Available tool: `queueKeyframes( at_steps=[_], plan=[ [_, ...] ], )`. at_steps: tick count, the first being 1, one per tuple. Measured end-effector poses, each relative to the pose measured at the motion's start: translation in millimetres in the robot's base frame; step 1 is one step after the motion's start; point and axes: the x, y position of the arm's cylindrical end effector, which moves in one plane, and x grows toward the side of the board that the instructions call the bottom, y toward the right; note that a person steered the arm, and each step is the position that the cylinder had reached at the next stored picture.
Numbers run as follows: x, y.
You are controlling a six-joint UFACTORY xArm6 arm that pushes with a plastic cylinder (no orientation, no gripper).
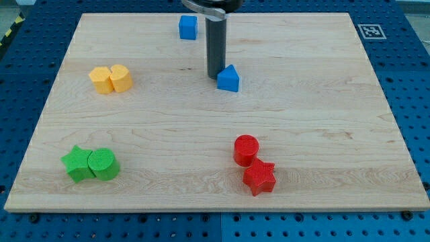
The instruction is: Move the blue cube to the center of the board
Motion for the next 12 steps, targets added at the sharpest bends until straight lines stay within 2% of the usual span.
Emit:
queueKeyframes(
  at_steps=[2, 3, 8, 9, 12],
  plan=[
    [1.5, 17.8],
    [-7.0, -5.0],
    [-120.4, -140.0],
    [-139.2, -123.1],
    [-143.5, -111.4]
  ],
)
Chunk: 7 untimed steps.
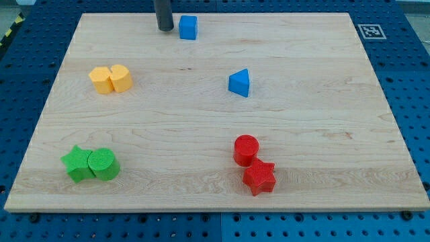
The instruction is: Move the blue cube to the center of the board
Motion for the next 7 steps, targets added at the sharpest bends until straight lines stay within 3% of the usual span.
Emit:
queueKeyframes(
  at_steps=[3, 5, 7],
  plan=[
    [-1.6, 79.0],
    [39.3, 88.7],
    [39.1, 95.9]
  ],
)
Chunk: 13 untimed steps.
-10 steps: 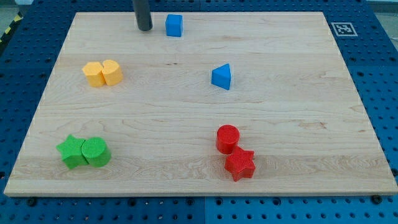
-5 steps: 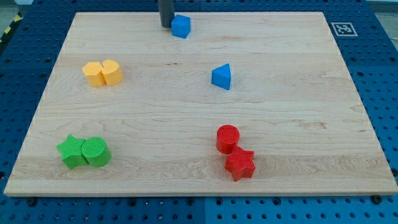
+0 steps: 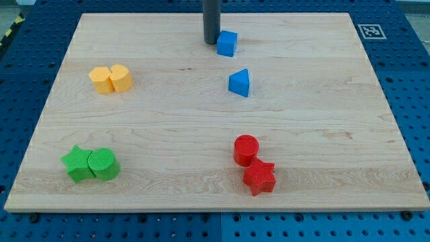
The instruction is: Move the blue cube to the center of the board
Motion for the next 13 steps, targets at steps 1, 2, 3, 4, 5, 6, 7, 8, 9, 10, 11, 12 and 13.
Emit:
queueKeyframes(
  at_steps=[1, 2, 3, 4, 5, 6, 7, 8, 9, 10, 11, 12, 13],
  plan=[
    [-30.7, 6.1],
    [-37.2, 32.2],
    [-12.5, 43.6],
    [-0.8, 35.9],
    [3.9, 33.6],
    [13.7, 24.4],
    [14.3, 8.9],
    [14.3, -3.7],
    [14.4, 2.8],
    [18.3, 18.4],
    [27.8, 18.9],
    [35.7, 18.9],
    [49.9, 18.9]
  ],
)
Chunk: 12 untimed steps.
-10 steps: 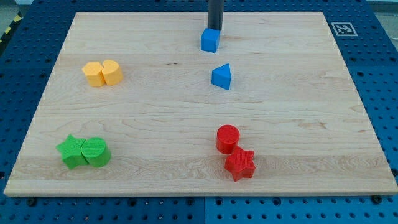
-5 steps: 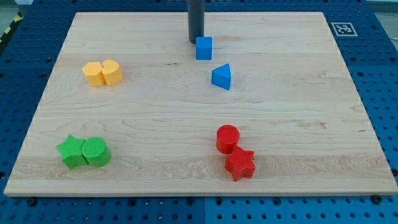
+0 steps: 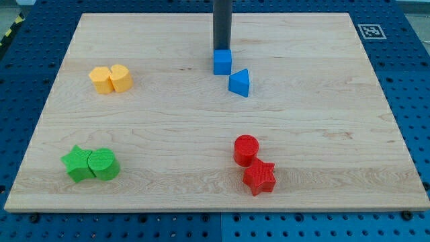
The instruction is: Move the blue cube to the center of the board
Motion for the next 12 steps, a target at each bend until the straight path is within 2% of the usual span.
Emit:
queueKeyframes(
  at_steps=[2, 4, 10, 12],
  plan=[
    [28.9, 0.0],
    [30.0, -23.1],
    [148.0, -25.7],
    [149.4, -23.0]
  ],
)
